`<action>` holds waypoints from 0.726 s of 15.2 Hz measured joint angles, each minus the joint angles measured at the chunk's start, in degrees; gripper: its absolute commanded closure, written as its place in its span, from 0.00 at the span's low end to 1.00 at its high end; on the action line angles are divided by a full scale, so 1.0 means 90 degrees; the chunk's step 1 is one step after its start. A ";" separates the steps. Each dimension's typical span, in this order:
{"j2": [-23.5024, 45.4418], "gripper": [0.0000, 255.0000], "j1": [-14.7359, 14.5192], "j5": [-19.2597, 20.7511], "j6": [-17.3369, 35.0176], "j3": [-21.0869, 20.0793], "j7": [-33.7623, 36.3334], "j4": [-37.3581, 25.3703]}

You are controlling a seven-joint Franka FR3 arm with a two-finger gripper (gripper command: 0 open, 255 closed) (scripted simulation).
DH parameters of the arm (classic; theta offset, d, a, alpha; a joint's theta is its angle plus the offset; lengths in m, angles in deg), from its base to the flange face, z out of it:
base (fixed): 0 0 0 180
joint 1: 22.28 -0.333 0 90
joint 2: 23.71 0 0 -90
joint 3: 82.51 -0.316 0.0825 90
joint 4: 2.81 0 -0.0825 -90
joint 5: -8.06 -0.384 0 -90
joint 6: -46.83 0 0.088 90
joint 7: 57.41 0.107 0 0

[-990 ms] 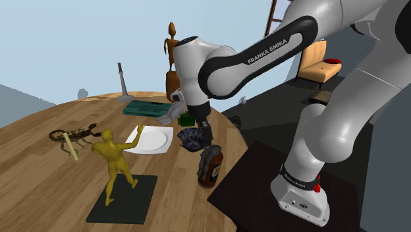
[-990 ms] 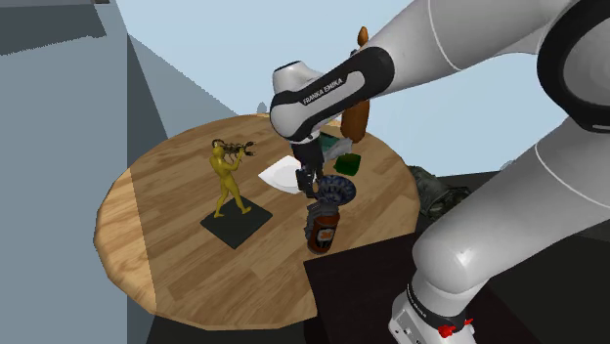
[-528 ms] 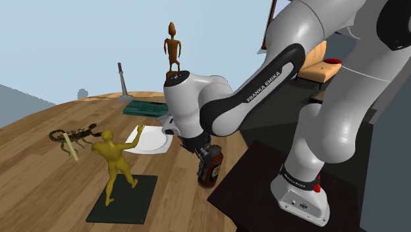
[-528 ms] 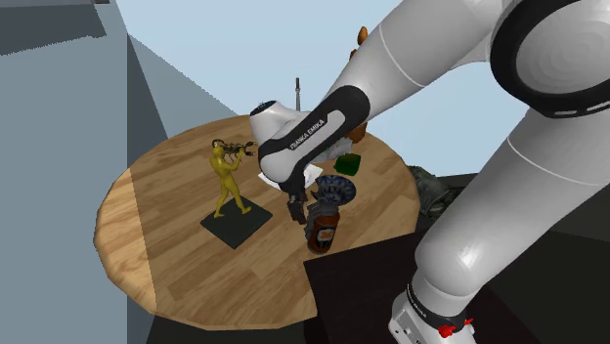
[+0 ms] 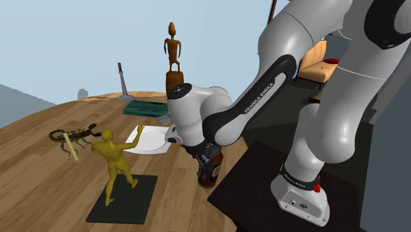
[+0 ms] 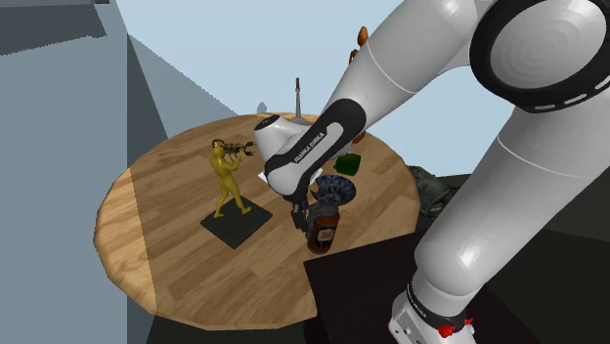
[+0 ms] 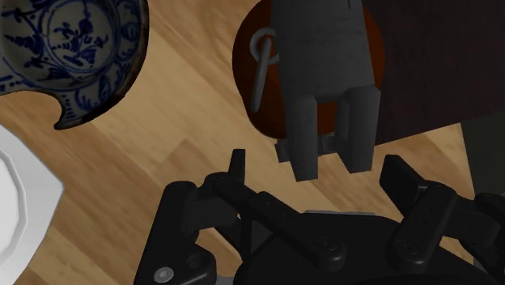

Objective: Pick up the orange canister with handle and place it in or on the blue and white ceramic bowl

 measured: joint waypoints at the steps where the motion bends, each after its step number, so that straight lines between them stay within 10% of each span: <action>1: 0.0005 0.00 0.0001 0.0004 0.0011 0.0000 0.0003 0.0005; 5: 0.0010 0.00 0.0001 0.0007 0.0020 -0.0001 0.0007 0.0009; 6: 0.0010 1.00 0.0001 0.0007 0.0020 -0.0001 0.0007 0.0009; 11: 0.0007 1.00 0.0000 0.0007 0.0022 -0.0001 0.0007 0.0007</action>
